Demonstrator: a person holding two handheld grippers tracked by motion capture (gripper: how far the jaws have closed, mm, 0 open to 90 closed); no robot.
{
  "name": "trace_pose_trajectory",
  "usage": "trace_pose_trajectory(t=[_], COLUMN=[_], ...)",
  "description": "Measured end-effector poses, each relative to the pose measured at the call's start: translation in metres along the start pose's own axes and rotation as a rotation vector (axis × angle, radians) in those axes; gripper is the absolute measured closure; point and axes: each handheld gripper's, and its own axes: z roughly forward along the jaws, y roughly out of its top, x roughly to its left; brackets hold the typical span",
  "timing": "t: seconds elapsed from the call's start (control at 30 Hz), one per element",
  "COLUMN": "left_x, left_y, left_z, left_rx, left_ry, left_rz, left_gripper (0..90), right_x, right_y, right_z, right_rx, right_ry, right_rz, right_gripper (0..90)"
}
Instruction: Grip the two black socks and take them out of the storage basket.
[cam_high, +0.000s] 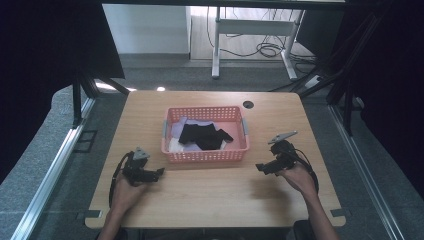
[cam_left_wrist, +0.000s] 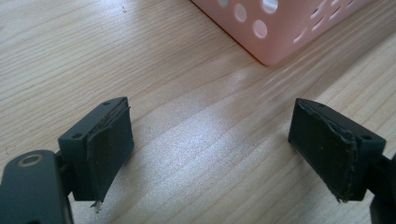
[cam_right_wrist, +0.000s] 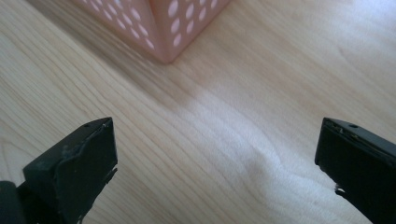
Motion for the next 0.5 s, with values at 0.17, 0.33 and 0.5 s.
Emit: trace_pose_trajectory(t=[0.17, 0.33, 0.5], left_x=[0.000, 0.000, 0.000], left_y=[0.000, 0.000, 0.000], left_z=[0.000, 0.000, 0.000], left_rx=[0.000, 0.001, 0.001], left_ry=[0.000, 0.000, -0.001], left_rz=[0.000, 0.000, 0.000], left_gripper=[13.5, 13.5, 13.5], right_x=[0.000, -0.001, -0.003], right_y=[0.009, 0.026, 0.040], right_z=[-0.004, -0.012, -0.020], right_rx=[-0.002, -0.006, -0.029], right_ry=[-0.002, 0.008, 0.011], right_rz=[-0.016, -0.025, -0.018], right_gripper=[0.0, 0.0, 0.0])
